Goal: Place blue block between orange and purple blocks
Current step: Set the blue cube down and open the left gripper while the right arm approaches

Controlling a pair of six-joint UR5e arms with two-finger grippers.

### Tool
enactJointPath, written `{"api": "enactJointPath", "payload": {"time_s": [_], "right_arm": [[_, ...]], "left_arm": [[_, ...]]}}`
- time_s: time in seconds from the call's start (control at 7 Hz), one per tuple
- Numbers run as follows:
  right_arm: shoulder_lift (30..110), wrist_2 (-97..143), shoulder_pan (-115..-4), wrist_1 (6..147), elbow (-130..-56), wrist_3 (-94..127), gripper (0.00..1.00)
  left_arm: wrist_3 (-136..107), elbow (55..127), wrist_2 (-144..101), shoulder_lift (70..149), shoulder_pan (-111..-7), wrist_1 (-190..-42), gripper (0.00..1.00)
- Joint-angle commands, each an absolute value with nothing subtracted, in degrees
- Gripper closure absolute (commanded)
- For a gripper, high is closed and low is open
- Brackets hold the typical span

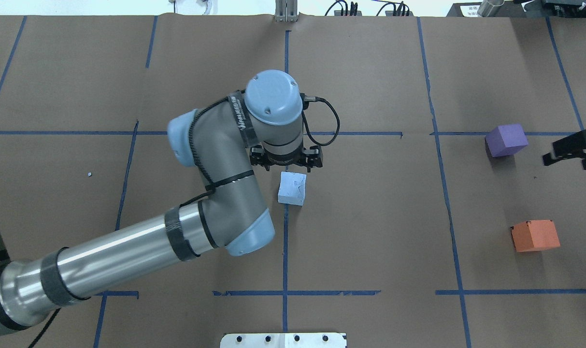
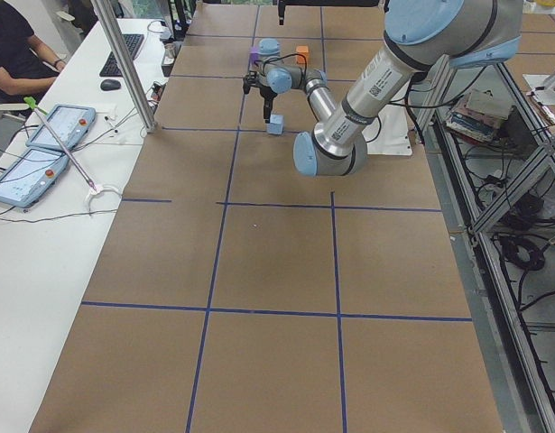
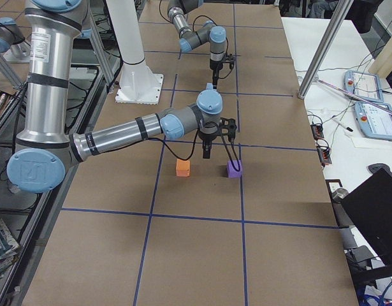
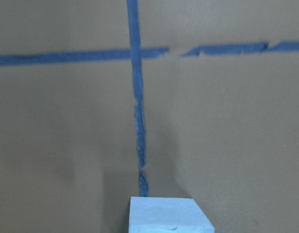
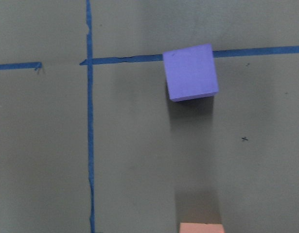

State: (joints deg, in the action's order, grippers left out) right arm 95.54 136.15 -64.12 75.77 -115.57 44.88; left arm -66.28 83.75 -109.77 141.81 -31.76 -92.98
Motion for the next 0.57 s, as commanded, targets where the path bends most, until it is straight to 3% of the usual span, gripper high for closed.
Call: {"api": "enactJointPath", "payload": {"time_s": [0.0, 0.29, 0.43], "right_arm": [[83.7, 125.4, -48.2, 71.1, -115.5, 70.0, 0.0], [73.0, 115.6, -35.3, 73.5, -114.5, 83.7, 0.0], [64.5, 113.0, -32.5, 82.8, -112.9, 86.6, 0.0]], "left_arm": [[-65.8, 102.6, -110.2, 127.8, -37.1, -92.5, 0.0], [-57.4, 110.4, -115.8, 118.1, -44.0, -92.5, 0.0], [-52.4, 113.5, -120.1, 112.1, -48.2, -92.9, 0.0]]}}
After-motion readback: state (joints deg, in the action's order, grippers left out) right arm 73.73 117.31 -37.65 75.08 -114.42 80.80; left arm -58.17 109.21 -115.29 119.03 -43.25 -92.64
